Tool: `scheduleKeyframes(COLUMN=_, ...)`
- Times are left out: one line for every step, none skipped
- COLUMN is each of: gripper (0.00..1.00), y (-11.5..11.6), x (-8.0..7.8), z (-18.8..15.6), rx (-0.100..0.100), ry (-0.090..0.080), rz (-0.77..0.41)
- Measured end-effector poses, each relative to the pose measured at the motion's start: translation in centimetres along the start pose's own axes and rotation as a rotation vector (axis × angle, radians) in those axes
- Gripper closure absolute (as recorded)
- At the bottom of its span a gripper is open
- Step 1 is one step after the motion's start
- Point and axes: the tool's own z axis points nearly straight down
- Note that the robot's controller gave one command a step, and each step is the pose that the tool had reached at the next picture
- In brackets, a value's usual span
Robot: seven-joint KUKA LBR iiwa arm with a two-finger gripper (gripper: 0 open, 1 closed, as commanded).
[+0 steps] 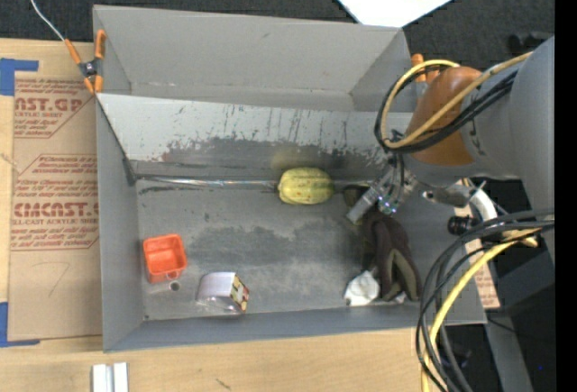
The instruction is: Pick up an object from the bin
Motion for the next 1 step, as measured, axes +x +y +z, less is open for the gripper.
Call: scheduleKeyframes(gripper=1.00, y=1.38, x=0.78, z=0.31, rx=-0.004, ry=-0.008, rz=0.081)
